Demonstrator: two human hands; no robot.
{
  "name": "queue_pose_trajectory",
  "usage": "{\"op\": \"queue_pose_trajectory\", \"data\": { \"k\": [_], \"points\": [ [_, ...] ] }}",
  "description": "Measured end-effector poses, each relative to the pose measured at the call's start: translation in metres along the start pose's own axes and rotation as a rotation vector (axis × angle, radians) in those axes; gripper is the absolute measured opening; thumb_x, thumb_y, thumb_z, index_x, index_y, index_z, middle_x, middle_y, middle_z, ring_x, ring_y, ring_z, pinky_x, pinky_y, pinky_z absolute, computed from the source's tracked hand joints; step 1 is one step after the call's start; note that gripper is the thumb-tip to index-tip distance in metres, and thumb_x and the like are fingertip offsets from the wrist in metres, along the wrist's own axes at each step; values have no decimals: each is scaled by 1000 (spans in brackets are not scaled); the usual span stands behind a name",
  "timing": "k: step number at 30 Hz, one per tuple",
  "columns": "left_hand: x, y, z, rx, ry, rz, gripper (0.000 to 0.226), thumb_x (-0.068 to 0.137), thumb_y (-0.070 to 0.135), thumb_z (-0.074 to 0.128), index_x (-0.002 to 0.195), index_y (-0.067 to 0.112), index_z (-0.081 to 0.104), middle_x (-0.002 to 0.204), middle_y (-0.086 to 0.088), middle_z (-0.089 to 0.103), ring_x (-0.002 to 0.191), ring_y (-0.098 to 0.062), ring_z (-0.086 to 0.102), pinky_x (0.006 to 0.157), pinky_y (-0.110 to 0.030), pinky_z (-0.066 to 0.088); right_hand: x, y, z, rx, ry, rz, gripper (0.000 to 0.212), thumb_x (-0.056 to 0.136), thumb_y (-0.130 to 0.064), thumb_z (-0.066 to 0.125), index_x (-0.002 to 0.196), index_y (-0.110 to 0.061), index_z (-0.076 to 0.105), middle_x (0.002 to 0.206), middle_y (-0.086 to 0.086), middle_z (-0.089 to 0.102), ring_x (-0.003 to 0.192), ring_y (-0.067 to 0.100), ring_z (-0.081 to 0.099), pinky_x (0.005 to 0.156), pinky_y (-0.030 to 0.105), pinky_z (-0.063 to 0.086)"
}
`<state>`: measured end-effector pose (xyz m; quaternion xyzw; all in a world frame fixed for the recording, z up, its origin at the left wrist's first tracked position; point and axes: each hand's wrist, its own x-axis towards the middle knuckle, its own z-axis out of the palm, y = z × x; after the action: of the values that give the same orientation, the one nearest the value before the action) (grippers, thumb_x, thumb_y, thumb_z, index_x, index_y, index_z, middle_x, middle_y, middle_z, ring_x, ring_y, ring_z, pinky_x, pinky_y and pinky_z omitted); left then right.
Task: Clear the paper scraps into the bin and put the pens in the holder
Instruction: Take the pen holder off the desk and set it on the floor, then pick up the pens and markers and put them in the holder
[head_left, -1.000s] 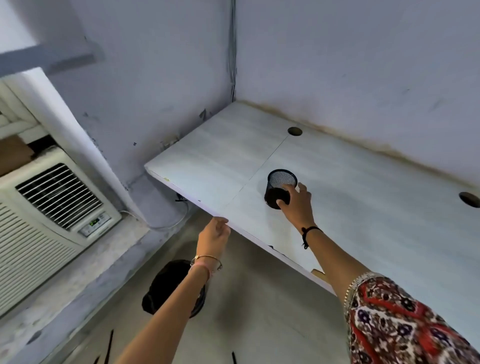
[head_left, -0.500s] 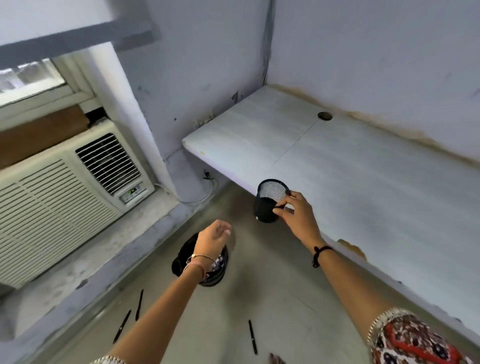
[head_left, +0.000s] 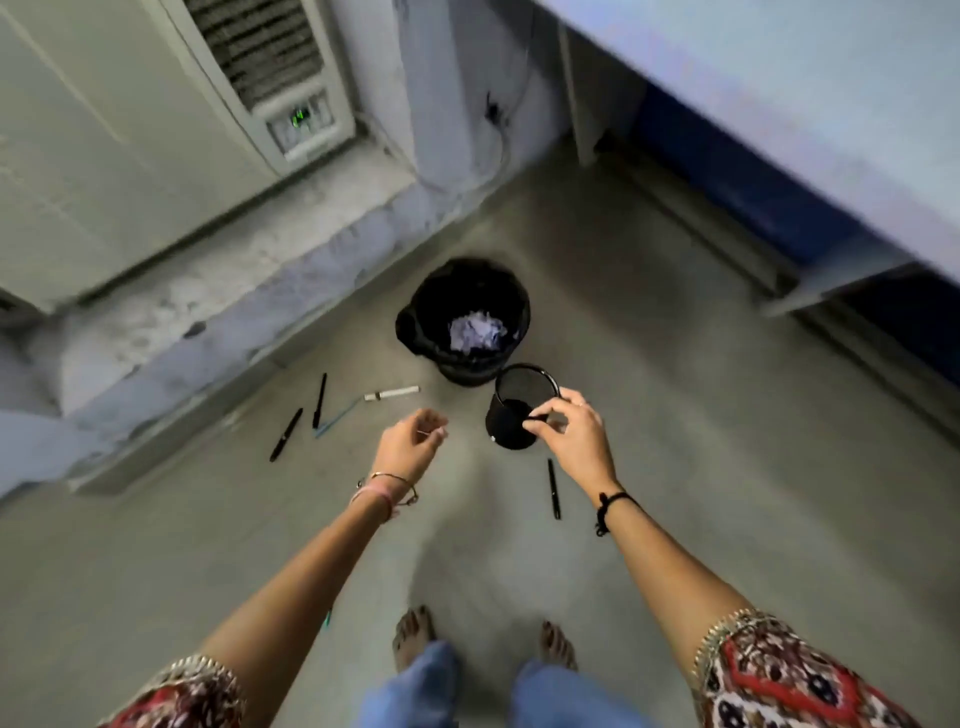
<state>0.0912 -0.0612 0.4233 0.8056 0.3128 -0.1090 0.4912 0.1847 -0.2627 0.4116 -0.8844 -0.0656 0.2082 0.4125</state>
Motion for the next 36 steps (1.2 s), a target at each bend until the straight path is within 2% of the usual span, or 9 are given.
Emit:
{"op": "queue_pose_trajectory", "data": {
  "k": [5,8,11,14,18,23,26,30,36],
  "points": [
    [68,-130,78,-7,-124,-36,22,87,6,55,108,10,61,102,-17,69,95,-30,65,84,-35,52,30,128,125,-21,-46,-5,11,72,-13,78,83,-11,74,124,11,55,113,25,58,97,34,48],
    [114,-194,121,-45,-163,-30,31,88,3,53,119,7,54,107,-15,64,93,-24,60,70,-17,49,55,190,193,-5,-50,-23,12,74,-12,77,86,-8,73,132,15,51,118,26,54,102,40,46],
    [147,-255,159,-40,-181,-4,40,88,3,55,127,7,47,116,-17,61,92,-21,57,71,-22,47,74,243,254,-20,-53,-59,14,76,-13,75,89,-9,73,137,15,48,126,24,49,108,29,38],
    [172,-300,184,12,-151,25,43,87,7,58,128,9,44,113,-11,61,90,-19,57,77,-25,43,88,282,297,-37,-18,-125,14,79,-16,74,91,-10,72,137,10,48,124,20,50,93,9,28],
    [202,-345,198,-23,-83,95,45,86,3,58,128,9,42,105,-5,56,88,-20,57,62,-12,47,104,317,343,-56,125,-316,27,82,-23,71,109,-18,66,138,7,48,127,19,48,96,17,35],
    [210,-381,211,-26,-110,93,35,85,2,59,115,16,49,103,-7,56,84,-24,55,79,-32,48,98,368,345,-91,304,-388,53,85,-30,67,133,-20,46,131,4,53,118,20,52,96,28,45],
    [210,-387,209,-65,-118,77,22,87,3,57,105,15,54,99,-10,58,81,-25,57,66,-23,49,86,403,317,-296,456,-182,42,83,-19,67,122,-15,53,124,9,52,114,27,46,95,33,44],
    [206,-390,207,-4,-82,149,15,88,9,58,103,12,59,97,-12,63,80,-26,63,55,-14,49,70,440,287,-613,461,42,42,82,-14,62,123,-13,53,118,15,50,108,35,46,88,42,44],
    [187,-410,182,323,-137,319,13,86,10,59,97,16,64,87,-3,69,61,-4,63,52,-5,44,72,439,279,-306,427,-5,28,84,5,43,106,-6,58,104,20,51,91,37,56,75,27,40]
  ]
}}
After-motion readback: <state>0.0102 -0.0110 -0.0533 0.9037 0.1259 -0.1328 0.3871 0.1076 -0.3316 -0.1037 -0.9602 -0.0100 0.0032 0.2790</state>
